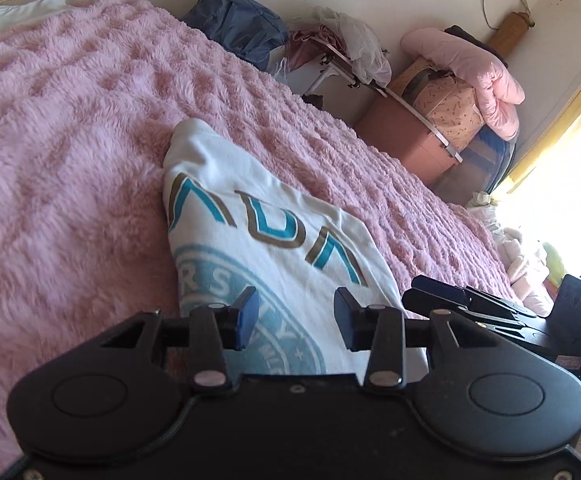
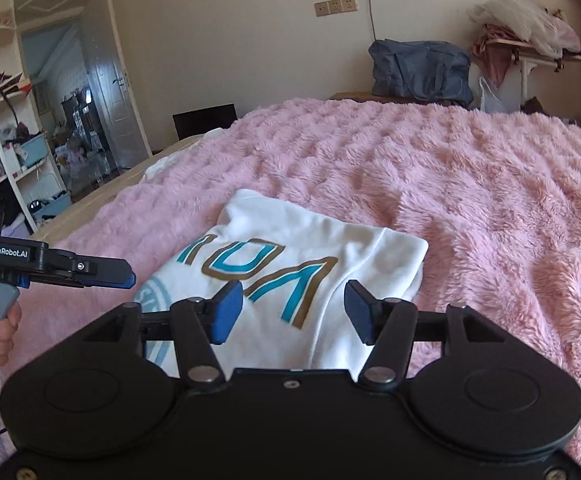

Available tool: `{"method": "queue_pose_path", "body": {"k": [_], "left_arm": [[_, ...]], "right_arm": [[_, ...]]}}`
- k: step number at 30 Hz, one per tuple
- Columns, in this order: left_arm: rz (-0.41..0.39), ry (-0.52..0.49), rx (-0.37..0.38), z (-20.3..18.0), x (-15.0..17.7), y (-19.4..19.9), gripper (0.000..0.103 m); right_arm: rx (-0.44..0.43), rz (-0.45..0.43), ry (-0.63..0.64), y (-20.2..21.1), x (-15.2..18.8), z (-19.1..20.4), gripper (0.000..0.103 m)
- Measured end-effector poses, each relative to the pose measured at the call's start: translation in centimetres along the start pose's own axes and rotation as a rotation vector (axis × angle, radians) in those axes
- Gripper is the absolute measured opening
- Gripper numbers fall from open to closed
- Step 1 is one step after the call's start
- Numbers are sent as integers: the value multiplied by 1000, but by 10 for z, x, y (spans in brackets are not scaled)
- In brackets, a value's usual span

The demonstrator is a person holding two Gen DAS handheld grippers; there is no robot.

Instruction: Fold small clothes

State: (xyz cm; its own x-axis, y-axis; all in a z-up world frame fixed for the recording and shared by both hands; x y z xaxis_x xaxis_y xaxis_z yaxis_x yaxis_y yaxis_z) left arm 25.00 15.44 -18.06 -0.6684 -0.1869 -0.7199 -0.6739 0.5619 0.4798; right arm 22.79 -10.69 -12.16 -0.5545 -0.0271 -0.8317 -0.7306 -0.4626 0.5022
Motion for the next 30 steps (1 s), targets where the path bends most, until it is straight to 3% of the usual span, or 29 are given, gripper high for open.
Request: {"method": "queue_pose_path", "body": {"k": [2,4,6,9,14,18,20,24,27,30], "left_arm": [[11,13,-8,-2,14,4,43],[13,24,-14,-2,24,8,43],[38,30,-14,0,31,9,44],[87,-27,-64,5,42,2,45],[118,-71,-126,-5,44,0,45],[127,-105,-250,-31,35,24,48],[135,-115,-326,-44,37,39,50],[145,-134,-408,-72,42,67,53],[155,-174,-504,-88,48,87,56],[146,-189,-518,-102,53,104,57]], "right_arm": [[20,2,70,7,16,14,47],[37,26,117,12,34,23,46],[35,57,95,13,50,22,45],[101,115,61,10,72,11,39],[143,136,10,15,88,5,36],[215,145,21,31,76,19,44],[288,137,63,45,68,35,64],[352,117,83,71,53,66,66],[315,100,-36,90,46,79,66],[271,82,-113,108,43,95,67]]}}
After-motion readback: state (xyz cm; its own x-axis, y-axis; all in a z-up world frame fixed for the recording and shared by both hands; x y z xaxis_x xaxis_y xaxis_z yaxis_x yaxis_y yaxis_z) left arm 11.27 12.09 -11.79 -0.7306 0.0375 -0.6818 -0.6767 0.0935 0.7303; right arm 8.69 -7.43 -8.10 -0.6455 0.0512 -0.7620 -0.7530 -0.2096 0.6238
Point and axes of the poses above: each gripper's, at about its wrist camera, not at the fingertips, and y roughly against the way its jaws point, z to its left, x to its underside, the point moved 7 cm from there along -y, roughly the way its jaws point, and after that the axes turned 7 degrees about -y, right-handed, at the moved point
